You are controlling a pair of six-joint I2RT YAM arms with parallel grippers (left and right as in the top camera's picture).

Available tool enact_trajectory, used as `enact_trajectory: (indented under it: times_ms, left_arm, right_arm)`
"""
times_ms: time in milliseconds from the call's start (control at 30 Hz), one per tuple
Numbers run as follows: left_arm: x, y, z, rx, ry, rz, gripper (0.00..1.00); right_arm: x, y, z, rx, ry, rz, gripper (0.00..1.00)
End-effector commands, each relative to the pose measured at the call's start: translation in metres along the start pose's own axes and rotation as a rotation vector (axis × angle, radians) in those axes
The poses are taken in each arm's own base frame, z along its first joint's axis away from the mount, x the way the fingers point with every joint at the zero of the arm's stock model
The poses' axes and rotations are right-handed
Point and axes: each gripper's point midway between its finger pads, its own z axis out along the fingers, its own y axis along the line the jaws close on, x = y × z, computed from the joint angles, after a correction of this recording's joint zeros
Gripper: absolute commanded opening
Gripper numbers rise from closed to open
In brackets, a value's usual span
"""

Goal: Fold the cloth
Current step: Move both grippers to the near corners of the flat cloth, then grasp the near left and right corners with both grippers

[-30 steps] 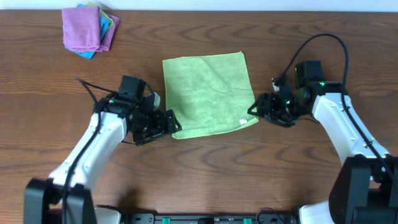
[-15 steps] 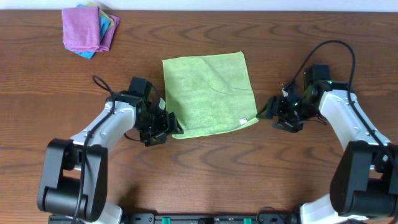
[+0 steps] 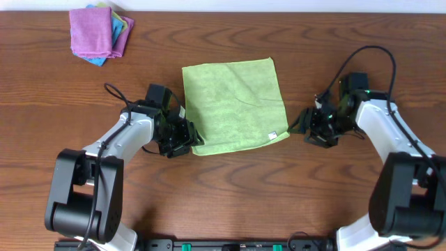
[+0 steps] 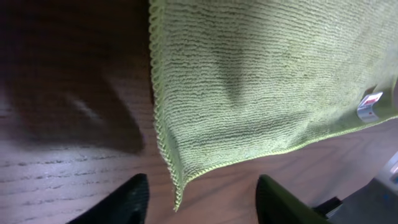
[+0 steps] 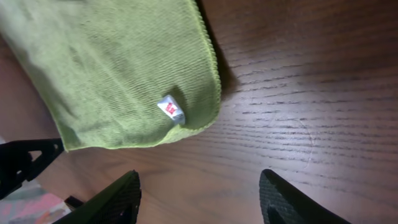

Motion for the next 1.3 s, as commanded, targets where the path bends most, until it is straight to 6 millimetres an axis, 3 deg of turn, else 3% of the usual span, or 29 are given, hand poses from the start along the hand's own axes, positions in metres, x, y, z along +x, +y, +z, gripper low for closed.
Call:
enact_trajectory:
  times_ms: [0,233,367,500,633,667,800,967,1267]
  left_arm:
    - [-0.002,0.0,0.002,-0.014,-0.004,0.0,0.52]
    - [0.004,-0.005,0.011,-0.064,-0.009,0.038,0.5]
    - [0.005,0.002,0.012,-0.114,-0.016,0.04,0.43]
    - [0.004,0.012,0.011,-0.17,-0.033,0.033,0.43]
    - [0.003,0.015,0.01,-0.184,-0.039,0.032,0.29]
    - [0.002,0.015,0.01,-0.187,-0.041,0.032,0.19]
    - [0.002,0.016,0.011,-0.191,-0.038,0.028,0.06]
    - [0.003,0.016,0.012,-0.186,-0.036,0.005,0.06]
    - [0.004,0.016,0.012,-0.188,-0.034,-0.003,0.06]
  right_arm:
    - [0.0,-0.005,0.007,0.001,0.02,0.022,0.61]
    - [0.001,-0.006,0.008,0.001,0.024,0.025,0.61]
    - [0.001,-0.006,0.008,0.001,0.027,0.027,0.61]
    - [0.003,-0.004,0.008,-0.009,0.033,0.029,0.6]
    - [0.004,0.0,0.008,-0.033,0.039,0.029,0.55]
    - [0.004,0.0,0.008,-0.033,0.041,0.03,0.55]
    - [0.01,0.005,0.007,-0.065,0.068,0.042,0.57]
    - [0.002,0.009,0.008,-0.078,0.042,0.089,0.59]
    - [0.003,0.007,0.036,-0.086,0.115,0.234,0.46]
